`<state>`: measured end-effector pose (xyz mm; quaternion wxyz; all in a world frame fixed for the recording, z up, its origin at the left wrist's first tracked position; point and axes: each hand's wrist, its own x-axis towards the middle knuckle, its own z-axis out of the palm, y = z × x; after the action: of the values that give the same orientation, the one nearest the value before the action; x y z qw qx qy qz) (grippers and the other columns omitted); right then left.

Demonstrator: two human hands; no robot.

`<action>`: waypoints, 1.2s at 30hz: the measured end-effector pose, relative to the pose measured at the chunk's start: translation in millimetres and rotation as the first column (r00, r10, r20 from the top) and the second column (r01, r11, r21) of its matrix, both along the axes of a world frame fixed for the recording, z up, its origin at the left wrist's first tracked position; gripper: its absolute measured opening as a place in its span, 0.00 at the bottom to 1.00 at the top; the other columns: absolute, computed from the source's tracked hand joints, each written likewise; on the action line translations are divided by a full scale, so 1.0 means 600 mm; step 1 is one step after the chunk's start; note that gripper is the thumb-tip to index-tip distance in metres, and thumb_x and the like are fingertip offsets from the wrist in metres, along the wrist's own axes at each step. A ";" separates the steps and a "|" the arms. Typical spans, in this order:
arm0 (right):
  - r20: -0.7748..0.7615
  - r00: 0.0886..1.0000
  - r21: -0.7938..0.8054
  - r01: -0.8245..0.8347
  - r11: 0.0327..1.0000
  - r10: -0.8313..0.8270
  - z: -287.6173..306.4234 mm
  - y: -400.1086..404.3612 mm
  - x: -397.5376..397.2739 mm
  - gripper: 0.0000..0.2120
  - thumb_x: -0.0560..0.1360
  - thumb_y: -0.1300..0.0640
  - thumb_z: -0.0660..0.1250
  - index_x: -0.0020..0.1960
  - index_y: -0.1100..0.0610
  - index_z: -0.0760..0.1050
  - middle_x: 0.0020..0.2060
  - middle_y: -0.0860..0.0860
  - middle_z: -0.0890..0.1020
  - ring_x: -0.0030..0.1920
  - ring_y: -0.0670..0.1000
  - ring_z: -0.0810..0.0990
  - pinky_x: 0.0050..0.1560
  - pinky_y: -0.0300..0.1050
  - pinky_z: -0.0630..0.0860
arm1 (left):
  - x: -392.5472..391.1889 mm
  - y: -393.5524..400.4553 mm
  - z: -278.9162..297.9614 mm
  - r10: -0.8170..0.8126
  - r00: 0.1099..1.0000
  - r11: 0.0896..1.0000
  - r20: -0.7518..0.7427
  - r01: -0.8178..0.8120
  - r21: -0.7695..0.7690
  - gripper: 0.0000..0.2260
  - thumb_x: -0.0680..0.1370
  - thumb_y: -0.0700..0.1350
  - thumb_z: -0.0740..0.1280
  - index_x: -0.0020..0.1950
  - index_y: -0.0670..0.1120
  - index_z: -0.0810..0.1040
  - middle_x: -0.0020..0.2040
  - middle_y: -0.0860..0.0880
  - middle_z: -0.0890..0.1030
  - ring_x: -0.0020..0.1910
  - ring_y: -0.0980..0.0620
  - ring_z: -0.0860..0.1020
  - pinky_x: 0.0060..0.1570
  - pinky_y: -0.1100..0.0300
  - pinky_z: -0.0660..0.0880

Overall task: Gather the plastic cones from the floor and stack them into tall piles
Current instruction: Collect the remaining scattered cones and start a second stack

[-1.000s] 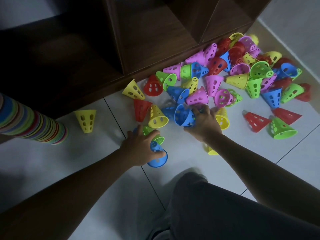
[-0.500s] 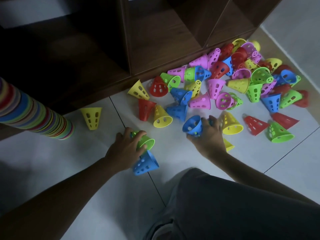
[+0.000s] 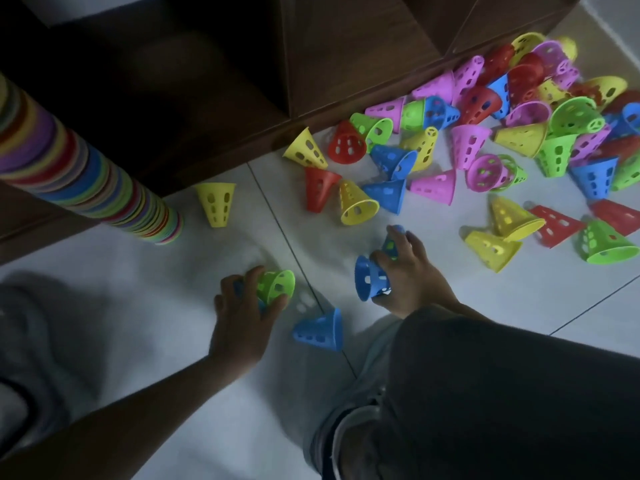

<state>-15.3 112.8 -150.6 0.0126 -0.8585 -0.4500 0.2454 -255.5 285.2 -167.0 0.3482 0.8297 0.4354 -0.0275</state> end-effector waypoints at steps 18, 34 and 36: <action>0.041 0.982 -0.139 -0.177 0.974 0.184 0.063 -0.026 -0.114 0.37 0.70 0.41 0.75 0.75 0.47 0.66 0.80 0.56 0.50 0.78 0.66 0.51 0.67 0.60 0.71 | -0.130 -0.084 -0.017 -0.155 0.988 0.984 0.020 0.153 0.093 0.35 0.70 0.72 0.61 0.72 0.55 0.67 0.64 0.44 0.66 0.54 0.38 0.73 0.51 0.41 0.78; 0.227 0.871 -0.340 -0.348 0.874 0.436 0.043 -0.015 -0.181 0.28 0.76 0.50 0.68 0.74 0.48 0.64 0.79 0.59 0.49 0.77 0.71 0.51 0.59 0.54 0.75 | -0.152 -0.200 -0.008 0.100 0.988 0.985 -0.116 -0.083 0.149 0.39 0.65 0.62 0.79 0.71 0.57 0.64 0.65 0.48 0.64 0.59 0.42 0.68 0.38 0.50 0.78; 0.200 0.879 -0.331 -0.354 0.875 0.432 0.041 -0.020 -0.189 0.29 0.75 0.51 0.68 0.74 0.47 0.63 0.79 0.58 0.48 0.77 0.70 0.51 0.60 0.54 0.74 | -0.143 -0.211 -0.005 0.102 0.986 0.987 -0.133 -0.083 0.141 0.40 0.64 0.63 0.79 0.70 0.57 0.64 0.66 0.49 0.63 0.59 0.43 0.67 0.39 0.50 0.77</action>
<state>-128.9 100.7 -126.0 -0.2223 -0.7657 -0.5740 0.1866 -341.5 158.5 -170.2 0.2608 0.8263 0.4976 -0.0399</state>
